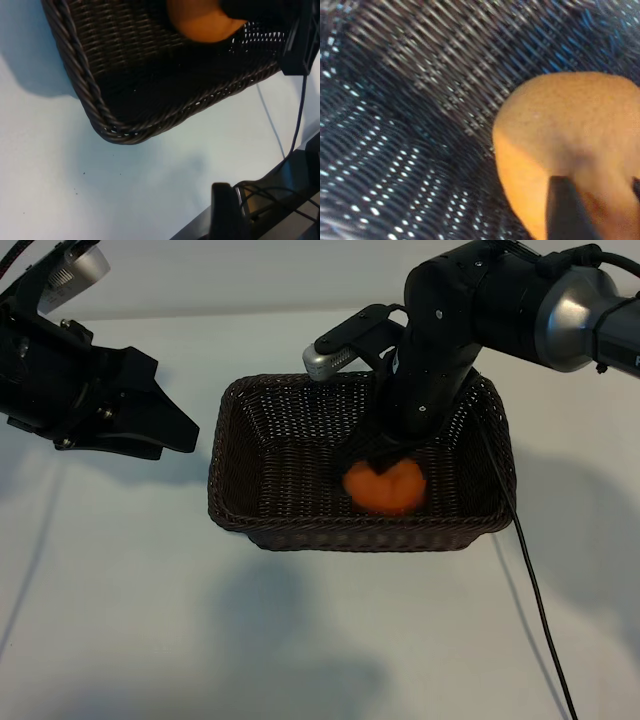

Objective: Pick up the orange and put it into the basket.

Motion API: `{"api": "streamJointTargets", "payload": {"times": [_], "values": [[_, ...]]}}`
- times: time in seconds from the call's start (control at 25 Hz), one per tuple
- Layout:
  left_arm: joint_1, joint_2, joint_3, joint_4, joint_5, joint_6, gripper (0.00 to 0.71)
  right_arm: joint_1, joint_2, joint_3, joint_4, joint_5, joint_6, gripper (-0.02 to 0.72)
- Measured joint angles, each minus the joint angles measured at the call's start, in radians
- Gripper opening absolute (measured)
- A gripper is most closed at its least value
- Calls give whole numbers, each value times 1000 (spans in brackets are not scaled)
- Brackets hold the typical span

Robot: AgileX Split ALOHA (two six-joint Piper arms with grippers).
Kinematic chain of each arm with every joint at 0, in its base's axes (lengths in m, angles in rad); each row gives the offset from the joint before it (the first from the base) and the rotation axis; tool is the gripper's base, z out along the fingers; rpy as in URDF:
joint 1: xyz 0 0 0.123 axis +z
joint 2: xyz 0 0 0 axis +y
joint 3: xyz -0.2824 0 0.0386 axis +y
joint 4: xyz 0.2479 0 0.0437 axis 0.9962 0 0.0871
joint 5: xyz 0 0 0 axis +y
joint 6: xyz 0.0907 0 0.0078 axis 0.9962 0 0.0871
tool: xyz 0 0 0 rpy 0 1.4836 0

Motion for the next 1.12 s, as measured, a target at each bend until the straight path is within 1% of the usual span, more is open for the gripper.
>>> {"api": "streamJointTargets", "payload": {"times": [0.12,0.2,0.28,0.52,0.8,1.04,1.12], "values": [[0,0,0,0,0,0,467,0,0,0,0,0,0,495],[0,0,0,-1,0,0,467,0,0,0,0,1,0,546],[0,0,0,-1,0,0,467,0,0,0,0,3,0,567],[0,0,0,-2,0,0,467,0,-9,0,-3,31,0,556],[0,0,0,-2,-4,0,467,0,-140,0,-10,52,0,542],[0,0,0,-2,-4,0,467,0,-207,0,-18,85,0,539],[0,0,0,-2,-4,0,467,0,-213,0,-18,109,0,540]]}}
